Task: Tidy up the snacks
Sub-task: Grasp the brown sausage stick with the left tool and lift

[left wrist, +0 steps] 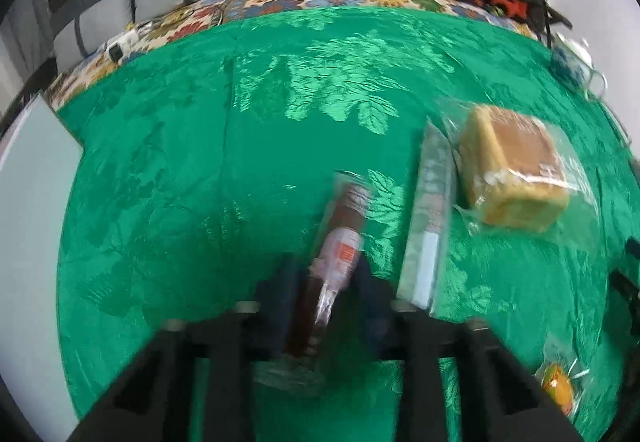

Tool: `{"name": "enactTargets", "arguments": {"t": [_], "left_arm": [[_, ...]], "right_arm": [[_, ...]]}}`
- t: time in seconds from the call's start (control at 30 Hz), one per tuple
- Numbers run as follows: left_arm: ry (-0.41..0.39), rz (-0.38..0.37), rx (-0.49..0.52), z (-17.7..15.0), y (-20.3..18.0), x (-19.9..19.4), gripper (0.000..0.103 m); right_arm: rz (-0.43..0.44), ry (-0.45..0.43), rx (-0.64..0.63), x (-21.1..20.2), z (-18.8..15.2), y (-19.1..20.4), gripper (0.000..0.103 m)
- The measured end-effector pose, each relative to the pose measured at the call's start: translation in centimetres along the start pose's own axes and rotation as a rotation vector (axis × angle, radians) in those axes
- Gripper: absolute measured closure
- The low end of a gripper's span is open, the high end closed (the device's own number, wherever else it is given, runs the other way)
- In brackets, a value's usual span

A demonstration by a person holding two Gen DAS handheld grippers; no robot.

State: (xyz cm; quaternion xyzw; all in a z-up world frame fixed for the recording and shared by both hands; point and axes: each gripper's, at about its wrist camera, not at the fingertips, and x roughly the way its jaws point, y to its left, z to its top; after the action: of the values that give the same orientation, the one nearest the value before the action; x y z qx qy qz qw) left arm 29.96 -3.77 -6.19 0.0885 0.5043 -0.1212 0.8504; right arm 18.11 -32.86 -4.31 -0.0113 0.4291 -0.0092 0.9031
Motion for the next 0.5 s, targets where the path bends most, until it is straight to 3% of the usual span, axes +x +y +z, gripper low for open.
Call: {"name": "enactTargets", "arguments": {"t": [0.1, 0.23, 0.5], "left_arm": [[-0.004, 0.021, -0.002, -0.6, -0.1, -0.4, 0.085], [-0.006, 0.014, -0.101, -2.5, 1.6, -1.5, 0.085], [0.003, 0.050, -0.199, -9.7, 4.4, -5.8, 0.085]], "right_arm": [[0.000, 0.000, 0.000, 0.0, 0.0, 0.0, 0.020], [0.000, 0.000, 0.000, 0.0, 0.0, 0.0, 0.020], [0.000, 0.000, 0.000, 0.0, 0.0, 0.0, 0.020]]}}
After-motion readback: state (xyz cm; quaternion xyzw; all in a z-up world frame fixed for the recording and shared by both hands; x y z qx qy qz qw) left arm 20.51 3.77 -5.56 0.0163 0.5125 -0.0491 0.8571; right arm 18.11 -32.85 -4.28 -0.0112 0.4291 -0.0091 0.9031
